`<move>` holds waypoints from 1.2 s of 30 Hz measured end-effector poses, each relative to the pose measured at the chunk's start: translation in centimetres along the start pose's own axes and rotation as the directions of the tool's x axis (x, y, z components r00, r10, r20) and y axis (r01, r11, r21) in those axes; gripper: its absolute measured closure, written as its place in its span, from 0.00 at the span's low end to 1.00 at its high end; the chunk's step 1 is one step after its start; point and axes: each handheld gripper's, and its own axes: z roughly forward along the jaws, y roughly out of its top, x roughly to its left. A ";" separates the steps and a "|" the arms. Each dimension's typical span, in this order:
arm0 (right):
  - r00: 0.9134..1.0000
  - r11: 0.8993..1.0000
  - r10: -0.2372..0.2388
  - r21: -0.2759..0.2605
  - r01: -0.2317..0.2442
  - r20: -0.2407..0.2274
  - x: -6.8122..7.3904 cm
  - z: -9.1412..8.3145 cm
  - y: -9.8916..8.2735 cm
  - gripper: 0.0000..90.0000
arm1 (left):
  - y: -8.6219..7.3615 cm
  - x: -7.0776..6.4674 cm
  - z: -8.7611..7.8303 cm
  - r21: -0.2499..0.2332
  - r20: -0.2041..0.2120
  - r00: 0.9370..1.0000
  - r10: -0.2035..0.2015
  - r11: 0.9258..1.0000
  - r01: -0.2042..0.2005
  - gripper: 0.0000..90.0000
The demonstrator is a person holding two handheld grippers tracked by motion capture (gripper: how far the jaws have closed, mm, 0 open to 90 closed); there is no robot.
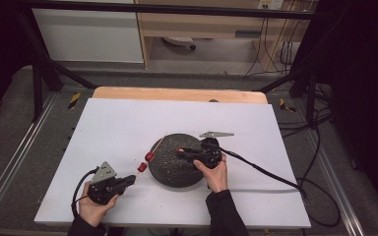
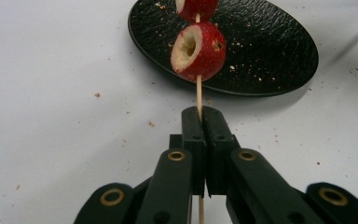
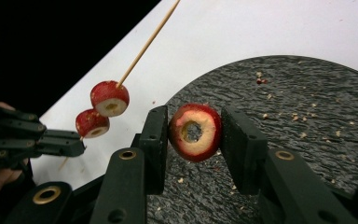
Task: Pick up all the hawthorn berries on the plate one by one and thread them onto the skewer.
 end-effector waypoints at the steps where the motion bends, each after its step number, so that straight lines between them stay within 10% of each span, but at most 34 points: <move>1: 1.000 1.000 0.005 -0.011 -0.005 -0.001 -0.1 -0.1 -0.2 0.70 | 0.0 0.0 0.1 0.000 0.000 1.000 0.000 1.000 0.000 0.98; 17: 0.994 0.970 0.110 -0.214 -0.113 -0.027 -0.9 -0.7 -2.8 0.71 | 0.3 -1.5 0.8 -0.032 0.002 1.000 -0.010 0.999 0.010 0.98; 36: 0.985 0.871 0.161 -0.461 -0.171 -0.062 -1.0 -2.2 -1.5 0.71 | 2.0 -3.2 2.0 -0.077 -0.003 0.999 -0.044 0.996 0.043 0.98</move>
